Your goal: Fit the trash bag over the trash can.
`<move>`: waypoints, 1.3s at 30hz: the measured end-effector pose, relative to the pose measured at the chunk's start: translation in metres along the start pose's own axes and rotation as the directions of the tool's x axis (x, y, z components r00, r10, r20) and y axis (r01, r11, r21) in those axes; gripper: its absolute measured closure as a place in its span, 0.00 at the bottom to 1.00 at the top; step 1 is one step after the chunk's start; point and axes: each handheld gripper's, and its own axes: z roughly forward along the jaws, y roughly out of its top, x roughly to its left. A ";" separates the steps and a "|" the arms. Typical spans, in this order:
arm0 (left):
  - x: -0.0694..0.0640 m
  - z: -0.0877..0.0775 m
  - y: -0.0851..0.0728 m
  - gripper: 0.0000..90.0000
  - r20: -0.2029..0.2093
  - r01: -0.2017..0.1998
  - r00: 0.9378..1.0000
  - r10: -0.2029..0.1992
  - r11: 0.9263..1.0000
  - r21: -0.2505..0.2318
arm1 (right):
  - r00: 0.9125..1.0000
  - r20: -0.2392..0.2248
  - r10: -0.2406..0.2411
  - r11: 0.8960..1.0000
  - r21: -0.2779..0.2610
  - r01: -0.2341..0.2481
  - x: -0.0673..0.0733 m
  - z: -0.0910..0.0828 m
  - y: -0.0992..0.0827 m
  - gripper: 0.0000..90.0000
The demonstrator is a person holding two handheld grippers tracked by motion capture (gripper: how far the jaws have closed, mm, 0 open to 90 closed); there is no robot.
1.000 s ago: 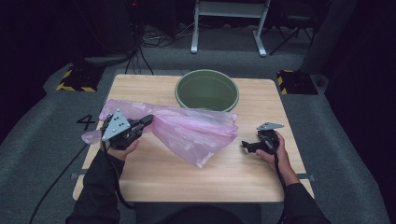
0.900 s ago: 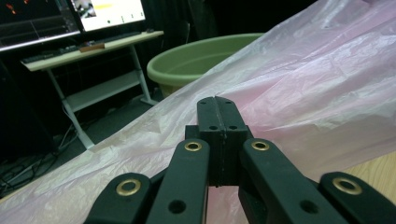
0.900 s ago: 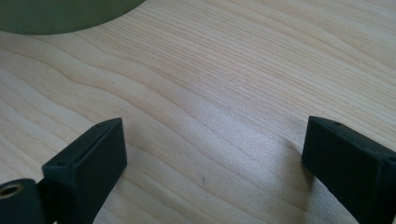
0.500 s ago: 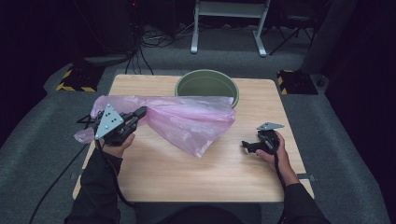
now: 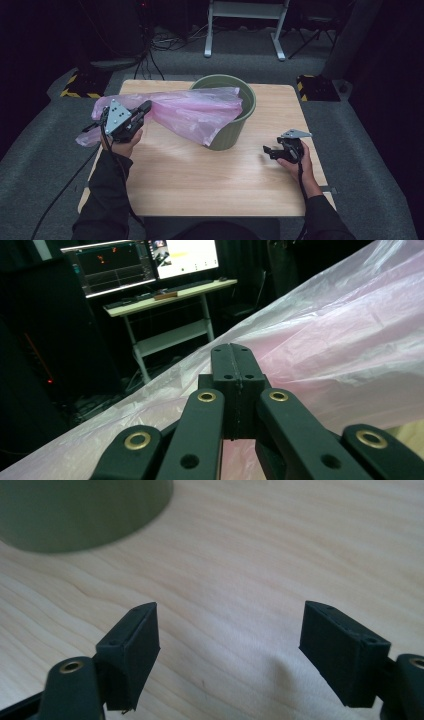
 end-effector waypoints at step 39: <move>-0.016 0.065 0.019 1.00 -0.057 -0.090 0.994 0.095 0.992 0.094 | 0.951 -0.221 -0.214 0.939 -0.314 0.139 0.044 -0.049 0.203 0.35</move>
